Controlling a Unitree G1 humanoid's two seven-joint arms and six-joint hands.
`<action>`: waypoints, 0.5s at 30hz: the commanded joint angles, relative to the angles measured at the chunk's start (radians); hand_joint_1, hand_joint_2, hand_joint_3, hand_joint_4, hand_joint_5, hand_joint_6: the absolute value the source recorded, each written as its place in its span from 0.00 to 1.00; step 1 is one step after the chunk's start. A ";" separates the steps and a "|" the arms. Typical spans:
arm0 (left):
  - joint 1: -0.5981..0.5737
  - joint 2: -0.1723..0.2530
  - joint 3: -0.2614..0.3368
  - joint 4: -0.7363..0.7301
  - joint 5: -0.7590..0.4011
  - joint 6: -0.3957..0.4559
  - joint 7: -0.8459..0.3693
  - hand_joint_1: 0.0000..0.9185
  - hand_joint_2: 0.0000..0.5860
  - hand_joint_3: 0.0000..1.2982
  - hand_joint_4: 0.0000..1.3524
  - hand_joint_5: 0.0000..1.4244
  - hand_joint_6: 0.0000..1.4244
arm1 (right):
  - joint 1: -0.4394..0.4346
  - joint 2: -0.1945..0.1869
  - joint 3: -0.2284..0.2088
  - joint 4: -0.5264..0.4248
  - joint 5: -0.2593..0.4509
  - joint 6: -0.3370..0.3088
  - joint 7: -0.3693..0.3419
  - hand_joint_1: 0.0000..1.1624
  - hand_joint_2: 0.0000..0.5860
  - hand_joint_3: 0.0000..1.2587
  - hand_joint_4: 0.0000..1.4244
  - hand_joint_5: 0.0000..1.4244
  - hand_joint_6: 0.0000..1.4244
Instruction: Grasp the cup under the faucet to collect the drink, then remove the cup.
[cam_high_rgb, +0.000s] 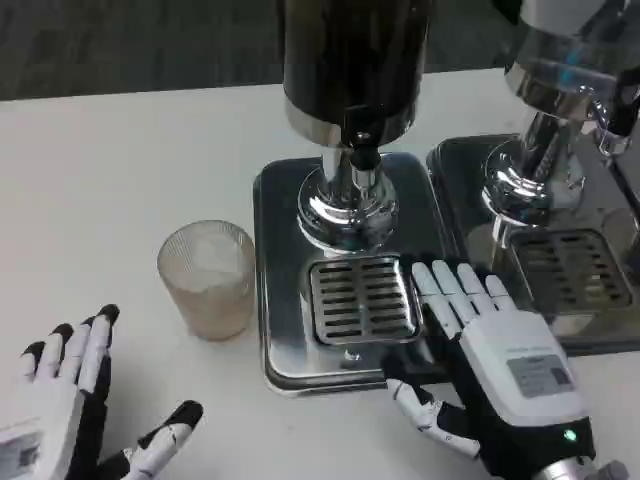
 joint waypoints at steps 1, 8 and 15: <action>0.001 0.002 -0.009 0.003 -0.002 -0.001 0.003 0.00 0.25 0.00 0.00 0.00 0.00 | 0.009 0.002 -0.002 -0.018 -0.001 0.005 0.009 0.19 0.73 0.00 0.00 0.00 0.00; -0.001 -0.003 -0.012 0.004 -0.003 0.004 0.007 0.00 0.25 0.00 0.00 0.00 0.00 | 0.003 0.000 -0.006 -0.014 0.003 0.002 0.011 0.19 0.73 0.00 0.00 0.00 0.00; -0.011 -0.010 0.005 0.006 -0.041 -0.008 0.015 0.00 0.22 0.00 0.00 0.00 0.00 | -0.004 0.001 -0.010 -0.011 0.003 0.002 0.016 0.19 0.73 0.00 0.00 0.00 0.00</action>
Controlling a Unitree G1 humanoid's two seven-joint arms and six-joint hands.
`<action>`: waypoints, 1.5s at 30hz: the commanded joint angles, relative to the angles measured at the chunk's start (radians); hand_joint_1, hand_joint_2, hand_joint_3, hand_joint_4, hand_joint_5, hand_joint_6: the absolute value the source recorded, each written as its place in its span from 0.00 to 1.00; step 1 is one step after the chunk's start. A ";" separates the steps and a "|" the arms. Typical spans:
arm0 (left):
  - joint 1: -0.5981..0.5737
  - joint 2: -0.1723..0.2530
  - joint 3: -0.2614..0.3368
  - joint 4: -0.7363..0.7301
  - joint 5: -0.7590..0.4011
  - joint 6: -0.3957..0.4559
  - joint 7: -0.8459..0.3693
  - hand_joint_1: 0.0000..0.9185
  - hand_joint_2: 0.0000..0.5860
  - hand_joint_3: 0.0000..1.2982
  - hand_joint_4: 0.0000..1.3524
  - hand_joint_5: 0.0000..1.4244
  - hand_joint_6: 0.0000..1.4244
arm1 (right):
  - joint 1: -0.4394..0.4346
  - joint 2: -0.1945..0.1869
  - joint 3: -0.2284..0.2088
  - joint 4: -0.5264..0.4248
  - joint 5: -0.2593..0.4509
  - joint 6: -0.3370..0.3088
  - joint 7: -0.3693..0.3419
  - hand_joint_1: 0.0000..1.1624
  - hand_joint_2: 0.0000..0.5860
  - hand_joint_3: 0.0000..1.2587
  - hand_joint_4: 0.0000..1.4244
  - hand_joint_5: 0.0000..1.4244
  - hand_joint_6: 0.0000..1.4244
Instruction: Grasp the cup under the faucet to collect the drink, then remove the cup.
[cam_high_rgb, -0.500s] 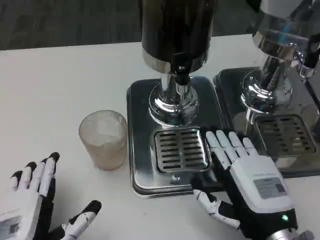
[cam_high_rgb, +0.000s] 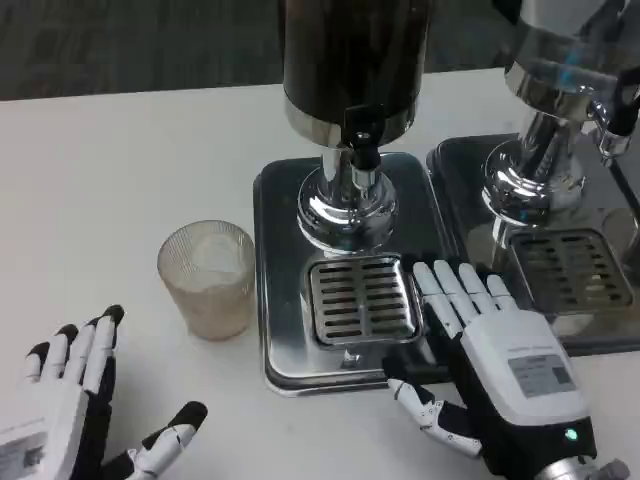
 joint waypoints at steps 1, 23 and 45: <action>-0.016 -0.005 0.021 0.005 -0.045 -0.015 0.019 0.00 0.20 0.00 0.00 0.00 0.00 | -0.004 0.002 -0.006 -0.011 0.002 0.003 0.007 0.19 0.73 0.00 0.00 0.00 0.00; -0.305 0.052 0.128 0.414 -0.323 -0.339 0.047 0.00 0.00 0.00 0.00 0.00 0.00 | 0.011 0.054 0.009 -0.027 -0.034 0.063 0.003 0.19 0.73 0.00 0.00 0.00 0.00; -0.606 0.027 -0.005 0.888 -0.368 -0.525 0.025 0.07 0.00 0.00 0.00 0.00 0.00 | 0.018 0.075 0.018 -0.039 -0.048 0.094 0.011 0.20 0.72 0.00 0.00 0.00 0.00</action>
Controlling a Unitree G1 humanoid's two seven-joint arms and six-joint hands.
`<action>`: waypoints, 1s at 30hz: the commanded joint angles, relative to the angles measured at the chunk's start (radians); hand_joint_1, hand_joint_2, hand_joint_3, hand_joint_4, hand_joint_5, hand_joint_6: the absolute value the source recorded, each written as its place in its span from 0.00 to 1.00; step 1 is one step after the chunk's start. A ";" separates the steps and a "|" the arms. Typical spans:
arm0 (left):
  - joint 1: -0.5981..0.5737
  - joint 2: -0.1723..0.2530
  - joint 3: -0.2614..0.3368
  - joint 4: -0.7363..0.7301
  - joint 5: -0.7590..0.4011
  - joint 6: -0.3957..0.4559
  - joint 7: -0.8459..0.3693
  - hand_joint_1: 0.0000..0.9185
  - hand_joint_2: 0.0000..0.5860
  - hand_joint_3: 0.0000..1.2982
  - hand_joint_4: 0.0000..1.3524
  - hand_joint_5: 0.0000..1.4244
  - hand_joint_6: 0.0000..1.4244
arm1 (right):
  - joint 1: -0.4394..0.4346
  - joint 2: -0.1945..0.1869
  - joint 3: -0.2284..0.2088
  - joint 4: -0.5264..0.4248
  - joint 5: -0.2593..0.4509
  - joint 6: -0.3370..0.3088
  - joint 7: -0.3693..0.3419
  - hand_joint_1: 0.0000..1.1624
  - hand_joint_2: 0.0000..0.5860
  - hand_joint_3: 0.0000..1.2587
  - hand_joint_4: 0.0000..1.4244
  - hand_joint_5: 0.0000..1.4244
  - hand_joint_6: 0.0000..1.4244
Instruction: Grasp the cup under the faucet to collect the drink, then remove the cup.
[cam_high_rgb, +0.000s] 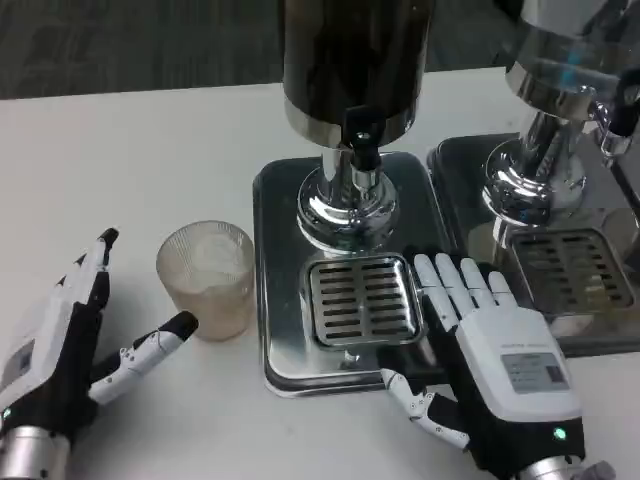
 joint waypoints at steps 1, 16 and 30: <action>-0.048 -0.009 -0.028 0.051 0.008 0.005 0.005 0.08 0.00 0.00 0.00 0.00 0.00 | 0.001 0.000 0.003 -0.004 0.002 0.005 0.010 0.21 0.72 0.00 0.00 0.00 0.00; -0.172 -0.052 -0.107 0.219 0.040 -0.030 0.116 0.14 0.00 0.00 0.00 0.00 0.00 | -0.020 -0.010 -0.005 -0.005 0.020 -0.004 0.045 0.22 0.70 0.01 0.00 0.00 0.00; -0.250 -0.074 -0.172 0.324 0.054 -0.052 0.143 0.27 0.02 0.00 0.00 0.01 0.00 | -0.008 -0.005 -0.009 -0.020 0.017 0.009 0.050 0.22 0.68 0.02 0.00 0.00 0.00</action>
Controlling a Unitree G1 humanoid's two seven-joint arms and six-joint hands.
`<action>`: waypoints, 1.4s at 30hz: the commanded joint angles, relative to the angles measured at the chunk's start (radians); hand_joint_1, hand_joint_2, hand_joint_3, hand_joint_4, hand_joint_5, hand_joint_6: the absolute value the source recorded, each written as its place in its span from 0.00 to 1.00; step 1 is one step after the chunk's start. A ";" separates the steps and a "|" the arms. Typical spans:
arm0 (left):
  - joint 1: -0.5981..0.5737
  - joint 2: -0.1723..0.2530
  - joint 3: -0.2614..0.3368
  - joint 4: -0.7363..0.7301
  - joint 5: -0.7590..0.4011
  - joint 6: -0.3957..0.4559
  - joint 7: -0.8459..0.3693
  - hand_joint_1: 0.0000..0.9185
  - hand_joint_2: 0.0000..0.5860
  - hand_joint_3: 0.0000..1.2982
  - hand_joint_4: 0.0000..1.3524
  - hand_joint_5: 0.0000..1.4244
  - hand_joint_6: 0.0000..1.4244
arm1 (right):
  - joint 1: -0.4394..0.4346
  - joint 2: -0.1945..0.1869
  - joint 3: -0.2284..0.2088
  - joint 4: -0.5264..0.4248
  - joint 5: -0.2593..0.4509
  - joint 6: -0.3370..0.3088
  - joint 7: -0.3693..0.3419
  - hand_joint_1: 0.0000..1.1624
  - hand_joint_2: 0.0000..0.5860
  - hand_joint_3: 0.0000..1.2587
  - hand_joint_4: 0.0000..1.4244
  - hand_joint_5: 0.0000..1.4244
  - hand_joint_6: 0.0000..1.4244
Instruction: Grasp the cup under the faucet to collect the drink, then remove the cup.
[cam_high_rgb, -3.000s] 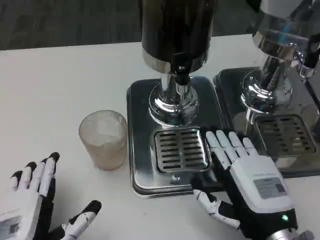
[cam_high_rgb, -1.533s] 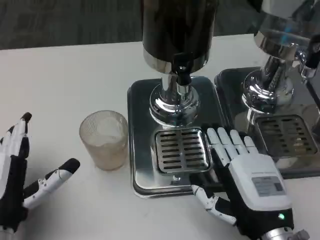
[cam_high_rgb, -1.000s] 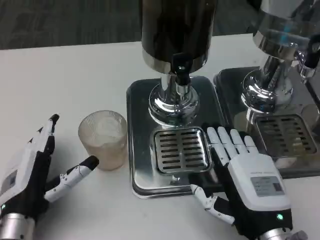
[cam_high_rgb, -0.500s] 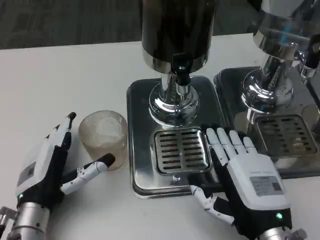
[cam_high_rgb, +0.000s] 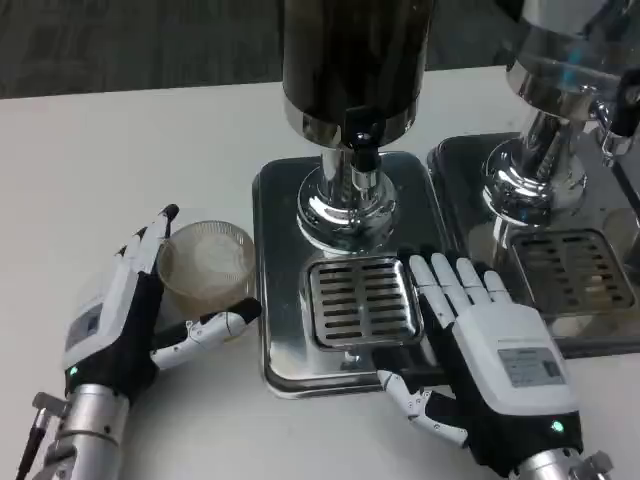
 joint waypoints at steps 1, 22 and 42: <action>-0.009 -0.005 -0.013 0.029 -0.002 -0.019 0.005 0.28 0.02 0.00 0.00 0.02 0.01 | 0.009 -0.001 -0.004 -0.018 0.003 0.009 0.008 0.22 0.68 0.02 0.00 0.00 0.00; -0.048 -0.024 -0.039 0.082 0.001 -0.055 0.075 0.53 0.11 0.09 0.23 0.44 0.57 | 0.018 0.009 -0.007 -0.028 0.005 0.020 0.012 0.22 0.65 0.05 0.00 0.00 0.01; -0.016 -0.018 -0.097 0.044 0.121 -0.020 0.405 0.65 0.06 0.39 0.52 0.67 0.80 | 0.004 0.010 -0.008 -0.010 0.024 0.016 0.013 0.21 0.65 0.05 0.00 0.00 0.02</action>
